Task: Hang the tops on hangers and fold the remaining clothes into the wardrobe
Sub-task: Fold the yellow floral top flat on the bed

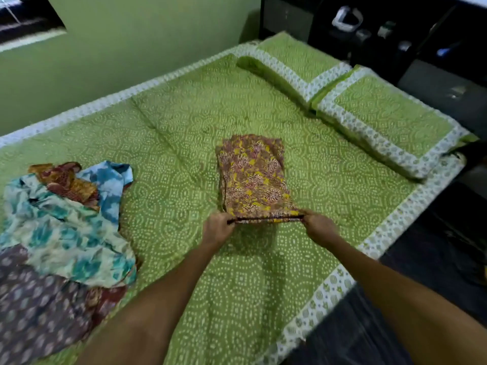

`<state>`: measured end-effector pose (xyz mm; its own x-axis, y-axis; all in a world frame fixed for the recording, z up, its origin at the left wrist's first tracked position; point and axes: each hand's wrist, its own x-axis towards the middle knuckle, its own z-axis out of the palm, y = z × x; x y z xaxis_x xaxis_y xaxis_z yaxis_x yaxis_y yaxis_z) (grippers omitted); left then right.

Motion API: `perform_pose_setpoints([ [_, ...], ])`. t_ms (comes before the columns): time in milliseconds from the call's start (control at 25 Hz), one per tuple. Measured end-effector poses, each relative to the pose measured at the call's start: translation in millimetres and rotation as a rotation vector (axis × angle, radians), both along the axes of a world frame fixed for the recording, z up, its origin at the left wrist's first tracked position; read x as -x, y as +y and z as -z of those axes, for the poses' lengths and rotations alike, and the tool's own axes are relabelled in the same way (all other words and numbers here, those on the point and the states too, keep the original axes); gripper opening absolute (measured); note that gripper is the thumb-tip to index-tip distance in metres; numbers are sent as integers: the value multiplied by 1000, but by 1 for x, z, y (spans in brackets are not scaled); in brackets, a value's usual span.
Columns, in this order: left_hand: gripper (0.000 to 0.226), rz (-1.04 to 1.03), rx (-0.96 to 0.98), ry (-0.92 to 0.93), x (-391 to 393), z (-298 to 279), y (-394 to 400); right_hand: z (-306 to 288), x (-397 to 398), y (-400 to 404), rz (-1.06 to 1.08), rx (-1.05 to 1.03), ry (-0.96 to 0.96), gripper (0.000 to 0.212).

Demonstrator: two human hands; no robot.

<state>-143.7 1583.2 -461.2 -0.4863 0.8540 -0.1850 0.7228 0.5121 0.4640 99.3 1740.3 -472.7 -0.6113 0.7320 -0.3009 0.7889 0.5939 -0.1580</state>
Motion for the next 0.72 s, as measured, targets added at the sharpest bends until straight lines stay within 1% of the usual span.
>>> perform_pose_setpoints([
  [80,32,69,30,-26,-19,42,-41,40,-22,-45,-53,41,-104,44],
  [120,29,101,48,-19,-27,57,-57,57,-30,-64,-76,50,-143,45],
  [200,14,172,104,19,-41,80,-79,81,-43,-95,-96,75,-207,45],
  [280,19,306,124,61,-55,107,-98,100,-55,-116,-133,69,-244,45],
  [320,19,320,147,79,-58,127,-106,106,-60,-124,-159,61,-254,44],
  [400,18,298,329,55,-68,152,-117,124,-70,-139,-214,88,-321,45],
  [480,28,355,539,80,-79,171,-125,138,-80,-151,-295,175,-393,42],
  [520,31,396,600,84,-86,175,-125,143,-84,-156,-327,212,-414,39],
  [560,32,407,632,63,-91,176,-122,146,-86,-158,-326,239,-397,36],
  [600,32,379,594,23,-95,176,-118,148,-84,-158,-281,252,-337,33],
  [640,32,332,513,-8,-97,175,-110,148,-76,-156,-207,249,-240,32],
  [720,31,261,281,-18,-95,181,-84,155,-51,-147,-95,227,-41,35],
])
